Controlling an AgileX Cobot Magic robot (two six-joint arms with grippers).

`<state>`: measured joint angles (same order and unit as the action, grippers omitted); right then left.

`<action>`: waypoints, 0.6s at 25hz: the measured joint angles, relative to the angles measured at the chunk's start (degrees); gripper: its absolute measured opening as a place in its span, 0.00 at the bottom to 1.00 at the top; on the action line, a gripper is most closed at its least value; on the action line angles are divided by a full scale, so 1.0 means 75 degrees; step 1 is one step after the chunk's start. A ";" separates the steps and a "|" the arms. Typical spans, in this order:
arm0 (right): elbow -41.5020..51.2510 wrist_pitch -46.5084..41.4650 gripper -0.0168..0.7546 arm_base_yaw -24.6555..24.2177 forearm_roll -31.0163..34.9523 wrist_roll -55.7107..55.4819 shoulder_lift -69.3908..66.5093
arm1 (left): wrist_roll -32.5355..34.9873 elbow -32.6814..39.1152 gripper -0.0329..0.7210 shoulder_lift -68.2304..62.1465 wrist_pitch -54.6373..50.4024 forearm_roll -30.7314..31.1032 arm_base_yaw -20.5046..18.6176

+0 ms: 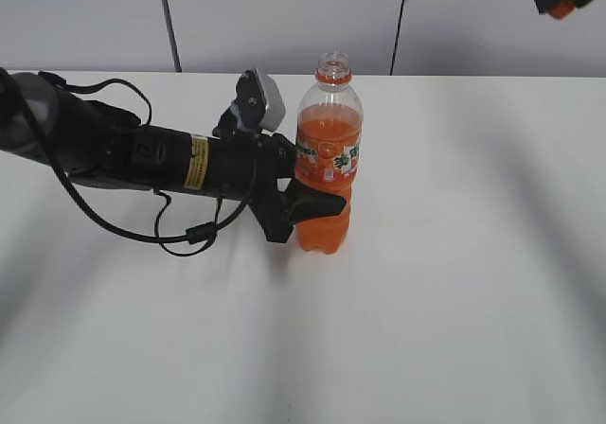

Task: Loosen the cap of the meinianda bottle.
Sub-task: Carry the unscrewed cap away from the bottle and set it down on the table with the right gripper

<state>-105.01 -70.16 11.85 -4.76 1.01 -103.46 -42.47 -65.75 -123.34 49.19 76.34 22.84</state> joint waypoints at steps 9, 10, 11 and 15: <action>0.2638 0.1615 0.37 -0.0523 0.0239 0.0080 0.0037 | 0.0000 0.0000 0.58 0.0000 0.0000 0.0000 0.0000; 0.2998 0.1944 0.37 -0.0532 0.0239 0.0049 0.0037 | 0.0000 0.0000 0.58 0.0000 0.0000 0.0000 0.0000; 0.3298 0.2270 0.37 -0.0551 0.0257 -0.0007 0.0037 | 0.0000 0.0000 0.58 0.0000 0.0000 -0.0008 0.0000; 0.4510 0.3695 0.37 -0.0667 0.0267 -0.0233 -0.0222 | 0.0000 0.0000 0.58 0.0000 0.0000 -0.0008 0.0000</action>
<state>-71.18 -42.45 6.85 -2.75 -0.74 -105.13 -42.47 -65.75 -123.34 49.19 76.27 22.84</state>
